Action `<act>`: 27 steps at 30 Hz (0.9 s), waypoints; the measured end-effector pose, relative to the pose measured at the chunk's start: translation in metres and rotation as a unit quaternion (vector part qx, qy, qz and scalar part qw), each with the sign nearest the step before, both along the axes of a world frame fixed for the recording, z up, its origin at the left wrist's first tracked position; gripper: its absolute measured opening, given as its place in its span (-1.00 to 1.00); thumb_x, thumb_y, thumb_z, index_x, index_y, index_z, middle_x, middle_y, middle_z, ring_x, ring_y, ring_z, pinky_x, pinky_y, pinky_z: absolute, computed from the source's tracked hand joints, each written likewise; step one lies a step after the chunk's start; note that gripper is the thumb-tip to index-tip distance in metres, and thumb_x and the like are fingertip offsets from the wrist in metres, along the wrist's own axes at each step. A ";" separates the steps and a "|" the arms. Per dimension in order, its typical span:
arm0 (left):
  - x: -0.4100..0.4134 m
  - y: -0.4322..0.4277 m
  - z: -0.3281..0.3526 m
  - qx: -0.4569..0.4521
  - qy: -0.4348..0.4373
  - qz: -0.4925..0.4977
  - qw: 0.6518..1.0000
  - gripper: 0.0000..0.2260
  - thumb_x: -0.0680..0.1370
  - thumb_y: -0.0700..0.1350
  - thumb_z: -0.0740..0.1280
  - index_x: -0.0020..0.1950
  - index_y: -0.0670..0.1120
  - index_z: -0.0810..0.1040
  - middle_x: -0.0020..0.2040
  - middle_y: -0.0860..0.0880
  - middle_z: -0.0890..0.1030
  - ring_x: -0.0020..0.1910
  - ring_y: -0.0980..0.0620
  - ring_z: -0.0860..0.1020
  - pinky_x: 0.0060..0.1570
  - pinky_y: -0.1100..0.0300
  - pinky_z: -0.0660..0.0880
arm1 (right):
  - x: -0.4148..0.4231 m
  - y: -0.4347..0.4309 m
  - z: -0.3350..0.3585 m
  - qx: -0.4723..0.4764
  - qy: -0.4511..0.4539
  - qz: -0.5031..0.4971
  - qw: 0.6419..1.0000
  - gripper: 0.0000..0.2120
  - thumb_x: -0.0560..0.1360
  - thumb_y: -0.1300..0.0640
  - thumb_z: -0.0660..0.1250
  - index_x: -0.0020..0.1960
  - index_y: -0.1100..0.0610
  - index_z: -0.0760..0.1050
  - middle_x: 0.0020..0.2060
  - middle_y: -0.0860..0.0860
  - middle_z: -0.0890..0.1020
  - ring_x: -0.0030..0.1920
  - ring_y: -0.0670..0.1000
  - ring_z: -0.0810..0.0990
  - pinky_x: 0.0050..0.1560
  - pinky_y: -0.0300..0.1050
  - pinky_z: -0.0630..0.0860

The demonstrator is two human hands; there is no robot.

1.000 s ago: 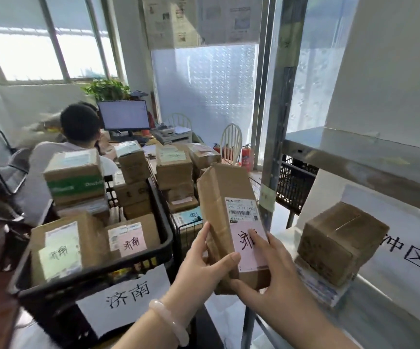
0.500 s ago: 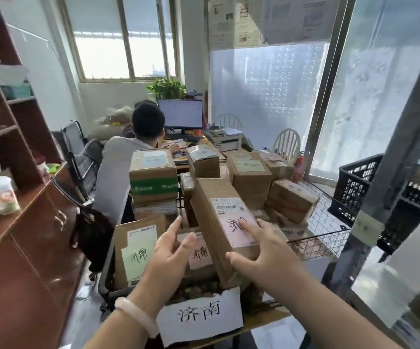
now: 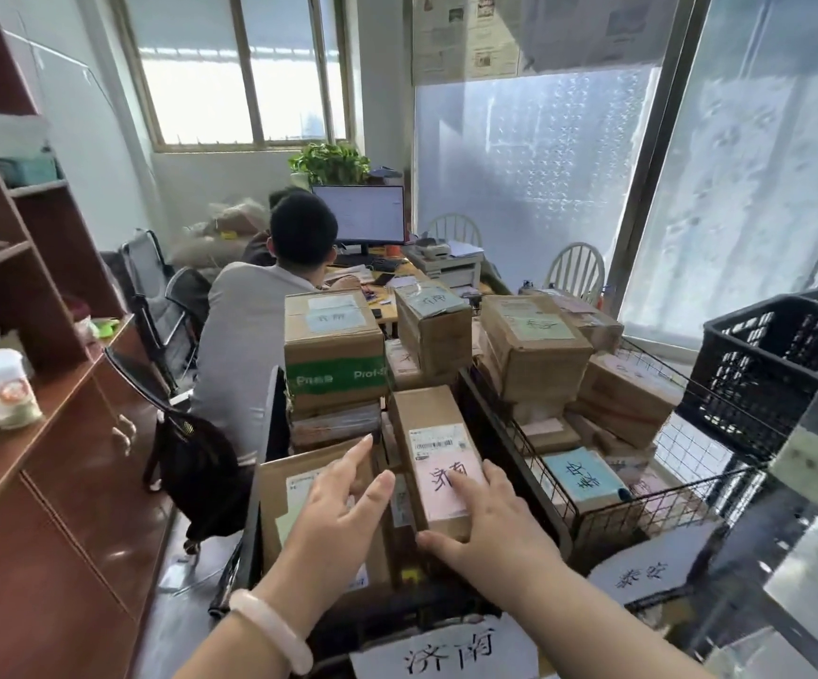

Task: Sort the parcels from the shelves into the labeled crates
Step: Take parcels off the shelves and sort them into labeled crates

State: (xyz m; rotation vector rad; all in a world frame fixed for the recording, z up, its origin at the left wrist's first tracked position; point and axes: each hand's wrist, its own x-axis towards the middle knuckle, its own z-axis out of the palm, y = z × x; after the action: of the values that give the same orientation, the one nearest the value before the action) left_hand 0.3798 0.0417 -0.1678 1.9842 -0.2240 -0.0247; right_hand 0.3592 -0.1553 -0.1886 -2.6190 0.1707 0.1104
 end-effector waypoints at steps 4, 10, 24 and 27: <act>0.010 -0.006 -0.006 0.057 -0.010 -0.032 0.998 -0.47 0.56 0.26 0.21 0.52 0.28 0.19 0.51 0.21 0.25 0.44 0.21 0.20 0.43 0.10 0.23 | -0.002 -0.005 -0.012 -0.060 0.049 0.041 0.996 -0.16 0.37 -0.54 0.07 0.55 -0.21 0.04 0.58 -0.07 0.01 0.54 0.06 0.06 0.47 0.11 0.12; 0.013 -0.044 -0.008 0.153 -0.072 -0.098 0.981 -0.46 0.57 0.26 0.20 0.51 0.34 0.10 0.53 0.23 0.19 0.44 0.25 0.15 0.38 0.09 0.23 | -0.029 -0.044 0.006 -0.017 -0.059 0.013 0.998 -0.23 0.42 -0.46 0.11 0.54 -0.27 -0.01 0.56 -0.21 0.06 0.54 -0.11 0.00 0.49 -0.04 0.03; -0.058 -0.250 0.007 0.218 -0.253 -0.313 0.889 -0.37 0.54 0.29 0.24 0.55 0.31 0.05 0.57 0.18 0.11 0.54 0.10 0.05 0.50 0.11 0.03 | -0.190 -0.187 0.015 -0.065 -0.160 -0.230 0.958 -0.25 0.43 -0.41 0.18 0.50 -0.39 -0.11 0.55 -0.25 -0.01 0.54 -0.16 -0.06 0.52 -0.13 -0.03; -0.088 -0.297 0.005 0.214 -0.253 -0.373 0.867 -0.38 0.55 0.27 0.22 0.57 0.26 0.06 0.58 0.15 0.11 0.54 0.08 0.06 0.48 0.13 0.05 | -0.230 -0.211 0.015 -0.013 -0.191 -0.283 0.940 -0.33 0.49 -0.25 0.31 0.44 -0.43 -0.03 0.50 -0.30 0.07 0.53 -0.15 0.06 0.51 -0.03 0.16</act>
State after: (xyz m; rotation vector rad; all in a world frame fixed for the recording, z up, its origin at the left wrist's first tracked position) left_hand 0.2917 -0.2554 -0.1631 2.1841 -1.4284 -0.0552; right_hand 0.1296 -0.3661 -0.1737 -2.4490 0.7730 -0.5946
